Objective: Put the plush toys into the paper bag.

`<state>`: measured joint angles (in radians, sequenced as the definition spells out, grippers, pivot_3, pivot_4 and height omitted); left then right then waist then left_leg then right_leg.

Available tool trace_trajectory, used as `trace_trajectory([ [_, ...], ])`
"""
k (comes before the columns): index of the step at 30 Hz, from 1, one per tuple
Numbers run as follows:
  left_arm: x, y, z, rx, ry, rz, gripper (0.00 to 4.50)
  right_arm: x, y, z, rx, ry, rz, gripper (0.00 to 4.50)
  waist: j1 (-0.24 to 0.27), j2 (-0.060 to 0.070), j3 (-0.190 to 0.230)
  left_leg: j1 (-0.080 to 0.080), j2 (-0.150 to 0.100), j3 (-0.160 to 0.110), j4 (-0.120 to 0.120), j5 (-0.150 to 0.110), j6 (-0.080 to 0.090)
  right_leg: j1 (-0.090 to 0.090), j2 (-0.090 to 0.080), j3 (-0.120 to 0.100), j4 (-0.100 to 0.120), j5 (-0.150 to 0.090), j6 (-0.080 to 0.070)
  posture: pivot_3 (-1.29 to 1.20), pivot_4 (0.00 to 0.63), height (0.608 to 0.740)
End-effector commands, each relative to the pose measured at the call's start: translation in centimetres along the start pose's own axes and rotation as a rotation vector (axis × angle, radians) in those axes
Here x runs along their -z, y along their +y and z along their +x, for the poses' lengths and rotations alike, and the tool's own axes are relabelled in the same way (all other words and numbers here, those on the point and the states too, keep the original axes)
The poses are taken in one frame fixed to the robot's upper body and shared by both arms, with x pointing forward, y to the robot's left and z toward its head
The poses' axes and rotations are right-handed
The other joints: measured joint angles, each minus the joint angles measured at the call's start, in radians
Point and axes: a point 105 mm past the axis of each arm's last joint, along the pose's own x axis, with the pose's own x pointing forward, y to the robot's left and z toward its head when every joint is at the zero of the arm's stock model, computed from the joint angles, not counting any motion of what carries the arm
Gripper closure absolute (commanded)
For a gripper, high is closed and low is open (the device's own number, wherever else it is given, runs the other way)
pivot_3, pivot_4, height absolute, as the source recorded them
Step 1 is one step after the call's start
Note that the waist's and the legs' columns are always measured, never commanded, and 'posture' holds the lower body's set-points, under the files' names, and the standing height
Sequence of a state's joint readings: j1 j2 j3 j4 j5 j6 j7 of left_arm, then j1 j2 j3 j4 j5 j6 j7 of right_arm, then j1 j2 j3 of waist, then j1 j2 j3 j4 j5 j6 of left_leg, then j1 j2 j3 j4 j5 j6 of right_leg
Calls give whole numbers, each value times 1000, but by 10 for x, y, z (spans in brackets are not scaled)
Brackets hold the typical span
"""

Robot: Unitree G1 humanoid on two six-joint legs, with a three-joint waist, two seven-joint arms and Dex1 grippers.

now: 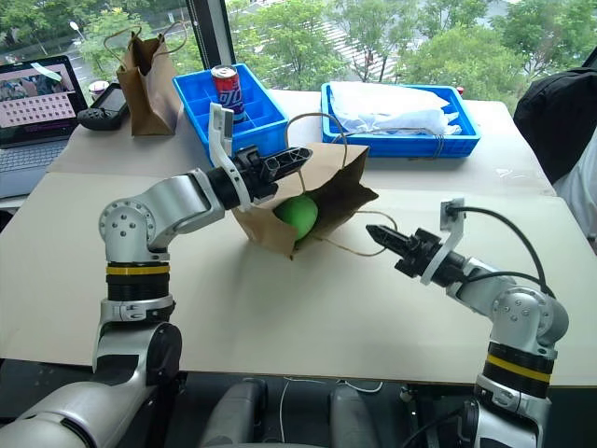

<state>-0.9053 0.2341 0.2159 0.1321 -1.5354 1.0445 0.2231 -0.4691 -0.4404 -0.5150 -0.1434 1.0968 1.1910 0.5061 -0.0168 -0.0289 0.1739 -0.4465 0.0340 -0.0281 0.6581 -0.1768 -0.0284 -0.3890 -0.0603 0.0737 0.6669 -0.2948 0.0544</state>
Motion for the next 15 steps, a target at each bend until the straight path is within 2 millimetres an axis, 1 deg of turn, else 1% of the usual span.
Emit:
trace_trajectory([
  [1, -25, -15, -2, 47, -52, 65, 4500, -37, 46, 14, -160, -113, -59, 4469, 0, 0, 0, 0, 0, 0, 0, 0, 0, 0, 0, 0, 0, 0, 0, 0, 150, 698],
  [4, -36, -16, -2, 46, -67, 95, 4500, -56, 73, 30, -225, -158, -82, 4469, 1, 0, 0, 0, 0, 0, -1, 0, 0, 0, 0, 0, -1, 0, 0, 0, 150, 698],
  [6, -39, -16, -2, 43, -65, 107, 4500, -62, 84, 37, -249, -164, -87, 4469, 1, 0, 0, -1, 0, 0, -1, 0, 0, -1, 0, 0, -1, 0, 0, 0, 150, 698],
  [9, -36, -11, -2, 36, -52, 116, 4500, -59, 91, 40, -242, -125, -113, 4469, 5, 0, 0, -3, 0, -1, -1, 0, 1, -2, 0, -1, -2, 0, 0, 0, 150, 698],
  [13, -31, -8, -2, 32, -42, 114, 4500, -52, 95, 40, -249, -107, -93, 4469, 5, 0, 0, -8, 0, -1, -1, -1, 1, -6, -1, -2, -2, 0, 0, 0, 150, 698],
  [15, -29, -8, -1, 36, -40, 112, 4500, -46, 103, 40, -271, -97, -79, 4469, 4, 0, 0, -10, 0, -1, -1, 0, 1, -8, -1, -2, -1, 0, 0, 0, 150, 698],
])
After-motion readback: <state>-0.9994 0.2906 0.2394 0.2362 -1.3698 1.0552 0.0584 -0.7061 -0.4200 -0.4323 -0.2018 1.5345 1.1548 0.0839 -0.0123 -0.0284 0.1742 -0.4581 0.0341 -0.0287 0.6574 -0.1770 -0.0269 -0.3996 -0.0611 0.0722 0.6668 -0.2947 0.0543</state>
